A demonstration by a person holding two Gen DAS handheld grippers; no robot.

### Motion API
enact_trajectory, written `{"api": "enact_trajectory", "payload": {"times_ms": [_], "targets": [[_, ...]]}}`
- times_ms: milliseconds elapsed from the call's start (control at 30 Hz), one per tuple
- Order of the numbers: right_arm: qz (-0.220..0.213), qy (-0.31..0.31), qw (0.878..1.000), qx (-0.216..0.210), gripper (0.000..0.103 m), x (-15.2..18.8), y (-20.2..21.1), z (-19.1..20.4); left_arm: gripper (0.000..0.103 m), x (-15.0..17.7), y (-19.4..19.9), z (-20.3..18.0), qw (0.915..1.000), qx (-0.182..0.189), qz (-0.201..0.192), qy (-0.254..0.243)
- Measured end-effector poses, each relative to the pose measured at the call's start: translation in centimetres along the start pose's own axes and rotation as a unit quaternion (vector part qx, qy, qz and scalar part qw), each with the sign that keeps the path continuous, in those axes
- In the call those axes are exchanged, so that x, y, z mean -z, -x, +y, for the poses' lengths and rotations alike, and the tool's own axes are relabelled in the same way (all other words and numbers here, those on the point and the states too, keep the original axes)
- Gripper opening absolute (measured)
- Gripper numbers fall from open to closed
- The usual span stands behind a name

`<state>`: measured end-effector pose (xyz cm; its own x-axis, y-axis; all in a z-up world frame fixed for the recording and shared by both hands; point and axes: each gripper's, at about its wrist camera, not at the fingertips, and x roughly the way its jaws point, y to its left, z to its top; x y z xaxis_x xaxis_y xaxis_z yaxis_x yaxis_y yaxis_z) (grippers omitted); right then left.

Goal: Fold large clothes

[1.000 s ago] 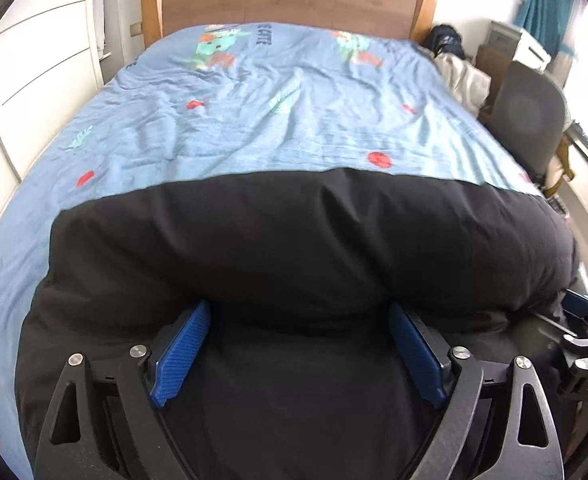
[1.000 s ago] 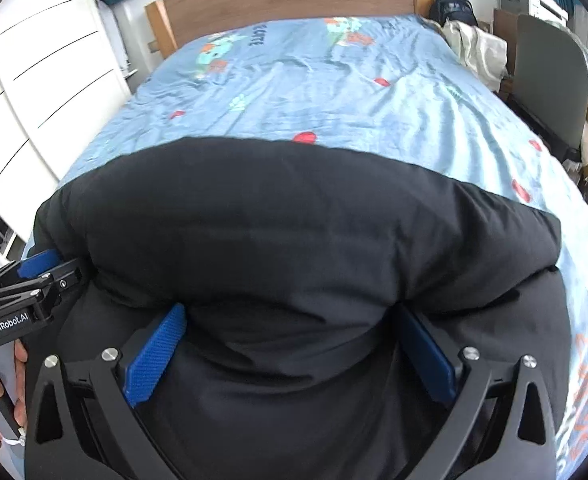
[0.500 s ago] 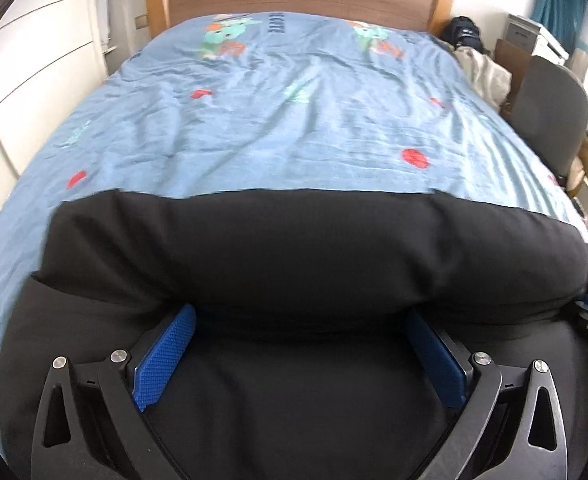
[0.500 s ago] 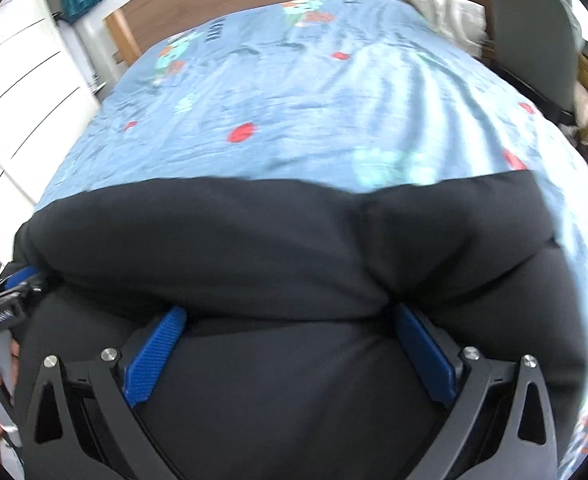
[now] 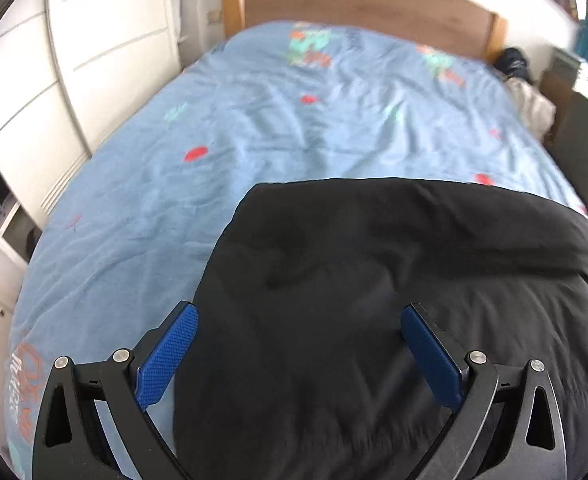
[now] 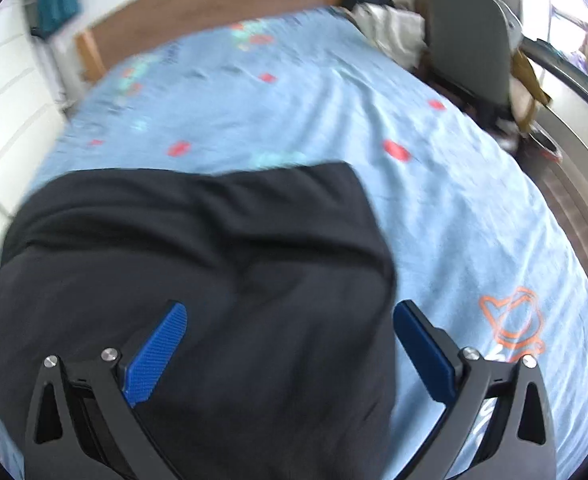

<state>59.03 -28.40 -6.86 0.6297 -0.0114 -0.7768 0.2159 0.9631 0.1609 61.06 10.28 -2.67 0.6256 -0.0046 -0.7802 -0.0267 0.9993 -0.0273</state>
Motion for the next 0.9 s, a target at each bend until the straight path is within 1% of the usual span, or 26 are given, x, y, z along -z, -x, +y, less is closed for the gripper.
{"api": "enact_trajectory", "payload": {"times_ms": [100, 167, 233, 300, 400, 533, 600, 767, 900], "targets": [[-0.021, 0.021, 0.999, -0.037, 0.103, 1.3, 2.2, 2.6, 0.100, 1.9, 1.8, -0.7, 0.9997, 0.015, -0.014, -0.015], [-0.025, 0.043, 0.997, -0.059, 0.103, 2.7, 2.8, 4.6, 0.100, 3.1, 2.0, -1.3, 0.9995, 0.008, -0.020, -0.021], [-0.029, 0.073, 0.995, -0.055, 0.103, 4.1, 2.7, 6.3, 0.100, 4.4, 2.1, -1.7, 0.9992, -0.009, -0.029, -0.026], [-0.019, 0.091, 0.994, -0.053, 0.103, 5.4, 1.8, 7.3, 0.100, 5.7, 1.7, -2.1, 0.9987, -0.017, -0.030, -0.036], [-0.020, 0.083, 0.995, -0.055, 0.103, 6.9, 1.0, 6.6, 0.100, 7.1, 1.5, -2.4, 0.9973, -0.028, -0.046, -0.050], [-0.017, 0.060, 0.996, -0.058, 0.103, 7.2, 0.2, 4.5, 0.100, 8.1, 2.1, -1.6, 0.9967, -0.027, -0.062, -0.044], [-0.017, 0.057, 0.997, -0.051, 0.103, 7.4, 0.2, 3.6, 0.100, 8.3, 2.1, -1.2, 0.9965, -0.026, -0.069, -0.040], [-0.015, 0.040, 0.998, -0.040, 0.103, 8.1, 0.1, 1.5, 0.100, 8.9, 2.0, -0.8, 0.9959, -0.026, -0.076, -0.042], [-0.018, 0.025, 0.999, -0.043, 0.103, 8.8, 0.1, 0.4, 0.101, 9.0, 2.0, -1.1, 0.9953, -0.034, -0.076, -0.050]]}}
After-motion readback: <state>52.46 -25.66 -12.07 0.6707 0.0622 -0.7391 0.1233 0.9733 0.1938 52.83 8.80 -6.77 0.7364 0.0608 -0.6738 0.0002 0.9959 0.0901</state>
